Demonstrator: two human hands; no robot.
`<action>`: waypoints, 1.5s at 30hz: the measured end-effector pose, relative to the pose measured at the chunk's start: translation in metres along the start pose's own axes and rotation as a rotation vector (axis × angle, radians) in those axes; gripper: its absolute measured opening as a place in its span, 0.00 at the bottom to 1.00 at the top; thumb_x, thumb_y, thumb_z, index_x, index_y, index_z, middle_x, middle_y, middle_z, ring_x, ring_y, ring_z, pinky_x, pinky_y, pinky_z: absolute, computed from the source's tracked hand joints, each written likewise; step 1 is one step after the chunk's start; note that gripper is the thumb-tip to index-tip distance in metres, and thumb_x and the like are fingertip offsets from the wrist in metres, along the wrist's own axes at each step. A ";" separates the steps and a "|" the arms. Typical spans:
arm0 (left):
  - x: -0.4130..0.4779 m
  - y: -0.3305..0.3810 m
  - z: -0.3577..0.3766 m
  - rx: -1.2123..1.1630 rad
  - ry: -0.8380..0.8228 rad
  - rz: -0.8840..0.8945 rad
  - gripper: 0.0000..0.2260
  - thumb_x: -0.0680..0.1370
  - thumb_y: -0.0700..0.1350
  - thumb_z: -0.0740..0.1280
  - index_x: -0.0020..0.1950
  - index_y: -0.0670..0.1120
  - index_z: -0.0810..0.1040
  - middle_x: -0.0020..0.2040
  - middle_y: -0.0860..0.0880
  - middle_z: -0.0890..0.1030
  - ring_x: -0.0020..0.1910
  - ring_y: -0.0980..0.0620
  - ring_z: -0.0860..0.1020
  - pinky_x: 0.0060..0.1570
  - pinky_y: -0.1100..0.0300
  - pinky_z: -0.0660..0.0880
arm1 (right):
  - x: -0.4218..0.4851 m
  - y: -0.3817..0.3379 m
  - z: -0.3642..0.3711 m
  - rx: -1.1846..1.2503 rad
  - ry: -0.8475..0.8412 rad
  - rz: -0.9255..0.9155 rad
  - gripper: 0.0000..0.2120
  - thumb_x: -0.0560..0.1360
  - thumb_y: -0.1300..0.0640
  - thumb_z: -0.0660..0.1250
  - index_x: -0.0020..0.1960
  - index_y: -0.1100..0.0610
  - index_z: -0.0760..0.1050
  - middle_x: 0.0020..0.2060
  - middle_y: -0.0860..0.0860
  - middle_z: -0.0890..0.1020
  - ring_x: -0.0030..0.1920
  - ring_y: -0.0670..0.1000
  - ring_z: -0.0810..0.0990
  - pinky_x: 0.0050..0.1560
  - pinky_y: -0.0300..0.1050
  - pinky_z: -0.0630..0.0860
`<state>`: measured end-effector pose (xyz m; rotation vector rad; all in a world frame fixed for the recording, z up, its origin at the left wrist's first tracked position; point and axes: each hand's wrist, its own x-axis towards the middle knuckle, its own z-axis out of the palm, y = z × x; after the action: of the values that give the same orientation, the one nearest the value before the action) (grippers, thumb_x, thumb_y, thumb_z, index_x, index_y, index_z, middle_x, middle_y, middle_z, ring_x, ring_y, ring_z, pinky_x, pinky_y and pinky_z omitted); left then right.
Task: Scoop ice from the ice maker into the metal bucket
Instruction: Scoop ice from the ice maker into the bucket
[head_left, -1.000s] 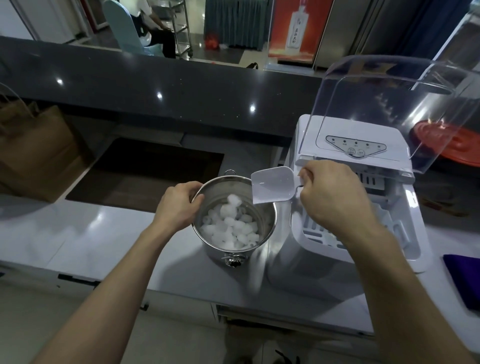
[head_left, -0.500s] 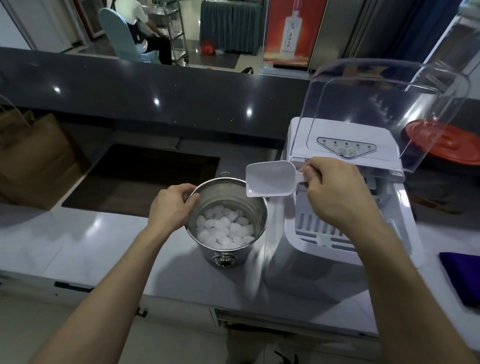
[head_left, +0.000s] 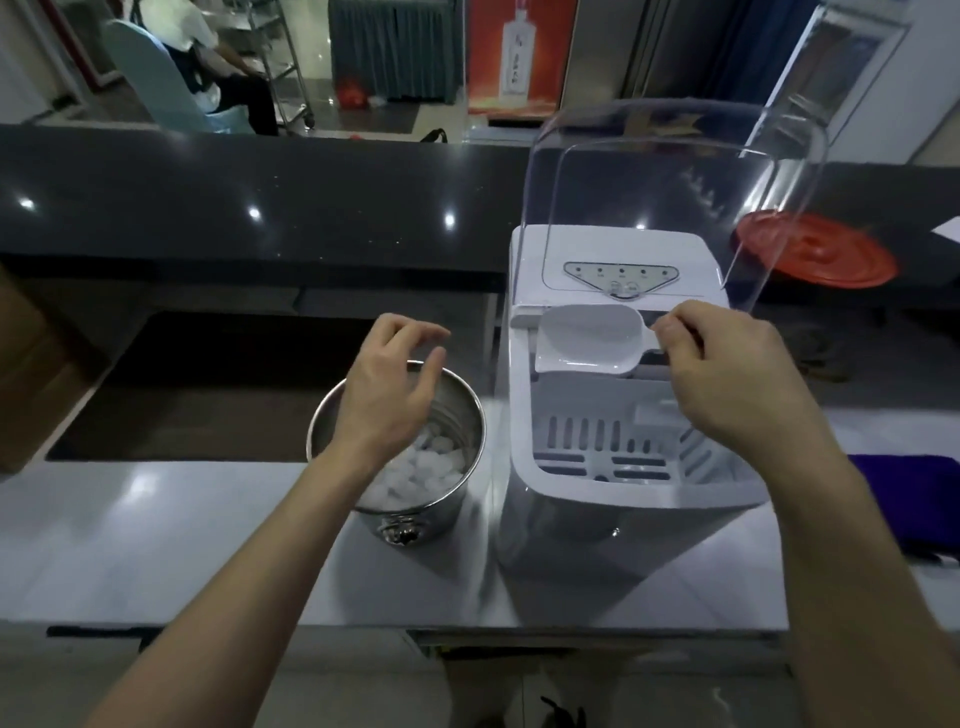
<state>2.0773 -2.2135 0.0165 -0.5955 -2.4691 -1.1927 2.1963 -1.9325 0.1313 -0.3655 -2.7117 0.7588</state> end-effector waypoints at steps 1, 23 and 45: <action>0.001 0.014 0.005 -0.024 -0.012 0.043 0.07 0.85 0.46 0.70 0.62 0.50 0.83 0.59 0.54 0.75 0.58 0.59 0.78 0.60 0.58 0.79 | -0.001 0.004 -0.002 -0.004 -0.002 0.002 0.14 0.86 0.53 0.60 0.46 0.56 0.78 0.40 0.53 0.81 0.43 0.58 0.77 0.44 0.55 0.73; 0.042 0.100 0.075 -0.124 0.028 0.030 0.09 0.83 0.41 0.71 0.62 0.51 0.79 0.66 0.55 0.69 0.80 0.49 0.68 0.75 0.52 0.73 | -0.006 0.056 -0.012 0.011 -0.263 0.021 0.08 0.82 0.57 0.71 0.57 0.46 0.76 0.51 0.45 0.80 0.51 0.48 0.80 0.53 0.52 0.83; 0.039 0.106 0.071 -0.005 0.050 0.034 0.10 0.83 0.40 0.71 0.63 0.46 0.76 0.68 0.46 0.71 0.76 0.44 0.72 0.65 0.80 0.64 | 0.010 0.051 0.017 0.063 -0.410 0.147 0.09 0.85 0.58 0.61 0.55 0.51 0.80 0.46 0.50 0.83 0.46 0.52 0.84 0.50 0.52 0.84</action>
<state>2.0893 -2.0890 0.0616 -0.5995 -2.4054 -1.1871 2.1895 -1.8946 0.0924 -0.4401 -3.0544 1.0592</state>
